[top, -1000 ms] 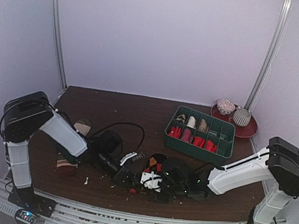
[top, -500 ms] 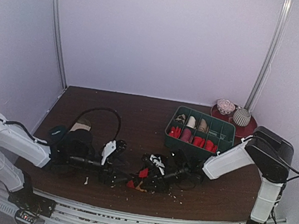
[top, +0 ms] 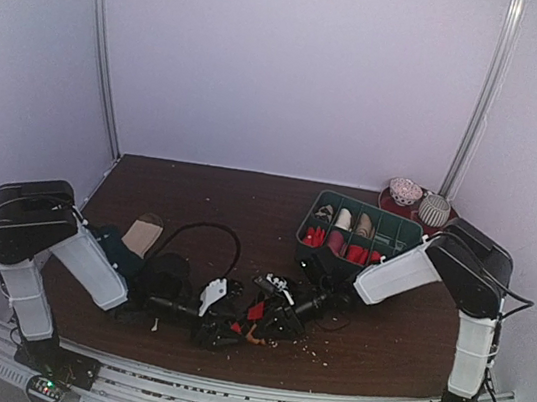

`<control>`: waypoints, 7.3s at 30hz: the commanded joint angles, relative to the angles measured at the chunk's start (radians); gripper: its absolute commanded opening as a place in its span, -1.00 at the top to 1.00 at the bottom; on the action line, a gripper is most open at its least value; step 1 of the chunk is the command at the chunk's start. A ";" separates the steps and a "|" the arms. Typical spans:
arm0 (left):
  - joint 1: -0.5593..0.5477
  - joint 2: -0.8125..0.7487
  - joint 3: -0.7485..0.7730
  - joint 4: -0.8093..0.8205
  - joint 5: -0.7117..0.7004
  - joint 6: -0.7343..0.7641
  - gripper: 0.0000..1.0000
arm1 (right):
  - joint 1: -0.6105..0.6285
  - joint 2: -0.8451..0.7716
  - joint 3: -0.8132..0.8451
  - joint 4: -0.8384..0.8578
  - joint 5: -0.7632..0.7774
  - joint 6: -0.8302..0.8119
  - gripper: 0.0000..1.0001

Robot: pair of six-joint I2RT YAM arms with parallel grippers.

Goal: Roll the socks
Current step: Roll a pair of socks at the center of the board.

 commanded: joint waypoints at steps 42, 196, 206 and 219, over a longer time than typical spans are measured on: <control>-0.043 0.038 0.037 -0.157 -0.095 -0.046 1.00 | -0.024 -0.184 0.120 -0.365 0.444 0.201 0.51; -0.006 -0.034 -0.009 0.088 0.003 0.008 -0.21 | -0.034 0.108 0.007 -0.437 0.015 -0.192 0.78; -0.036 0.087 0.020 0.136 -0.029 0.023 -0.21 | -0.043 0.203 0.075 -0.542 0.020 -0.212 0.78; -0.041 0.176 0.088 0.016 -0.024 0.045 0.58 | -0.046 0.214 0.101 -0.576 0.000 -0.238 0.78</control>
